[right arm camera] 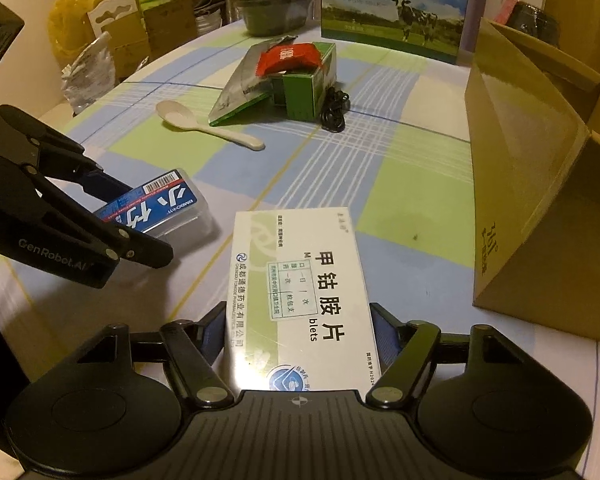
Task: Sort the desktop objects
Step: 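Lift the medicine box and toothpaste box off the table with both tools, then carry both boxes over the cardboard box with both tools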
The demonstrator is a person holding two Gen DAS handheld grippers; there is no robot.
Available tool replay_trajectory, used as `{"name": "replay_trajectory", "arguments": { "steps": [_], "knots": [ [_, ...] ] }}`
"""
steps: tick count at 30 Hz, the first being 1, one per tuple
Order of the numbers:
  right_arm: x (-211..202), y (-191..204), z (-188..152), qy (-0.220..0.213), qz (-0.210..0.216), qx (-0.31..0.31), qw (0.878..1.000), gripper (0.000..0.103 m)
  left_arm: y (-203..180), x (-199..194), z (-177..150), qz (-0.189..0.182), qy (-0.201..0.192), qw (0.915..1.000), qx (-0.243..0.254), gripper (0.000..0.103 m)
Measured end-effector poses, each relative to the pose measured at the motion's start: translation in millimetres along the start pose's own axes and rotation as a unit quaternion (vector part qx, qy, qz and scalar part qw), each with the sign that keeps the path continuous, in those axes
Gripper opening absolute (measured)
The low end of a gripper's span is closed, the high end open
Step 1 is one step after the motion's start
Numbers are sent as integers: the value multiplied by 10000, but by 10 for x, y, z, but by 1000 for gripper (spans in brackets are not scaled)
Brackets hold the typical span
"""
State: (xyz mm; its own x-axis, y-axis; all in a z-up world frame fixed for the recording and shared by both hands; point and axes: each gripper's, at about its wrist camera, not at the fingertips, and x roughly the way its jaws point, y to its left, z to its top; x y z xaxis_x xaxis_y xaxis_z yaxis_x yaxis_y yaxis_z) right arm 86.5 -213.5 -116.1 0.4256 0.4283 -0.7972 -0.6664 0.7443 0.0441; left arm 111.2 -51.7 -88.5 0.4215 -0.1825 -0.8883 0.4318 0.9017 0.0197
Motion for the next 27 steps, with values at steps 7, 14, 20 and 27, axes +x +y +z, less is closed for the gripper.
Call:
{"name": "replay_trajectory", "arguments": {
  "steps": [7,14,20,27],
  "knots": [
    [-184,32,-12,-213,-142,129,9996,68,-74,-171,12,-14,-242,9997,-55,51],
    [-473,37,-7,-512,-334,251,9978,68,-175,-363,39,-53,-414,9990,-133,51],
    [-770,-25,41,-792,-595,332,9945,68,-298,-562,157,-98,-619,9979,-138,51],
    [-1194,-243,182,-1170,-917,508,9876,68,-520,-805,500,-211,-983,9949,-32,51]
  ]
}}
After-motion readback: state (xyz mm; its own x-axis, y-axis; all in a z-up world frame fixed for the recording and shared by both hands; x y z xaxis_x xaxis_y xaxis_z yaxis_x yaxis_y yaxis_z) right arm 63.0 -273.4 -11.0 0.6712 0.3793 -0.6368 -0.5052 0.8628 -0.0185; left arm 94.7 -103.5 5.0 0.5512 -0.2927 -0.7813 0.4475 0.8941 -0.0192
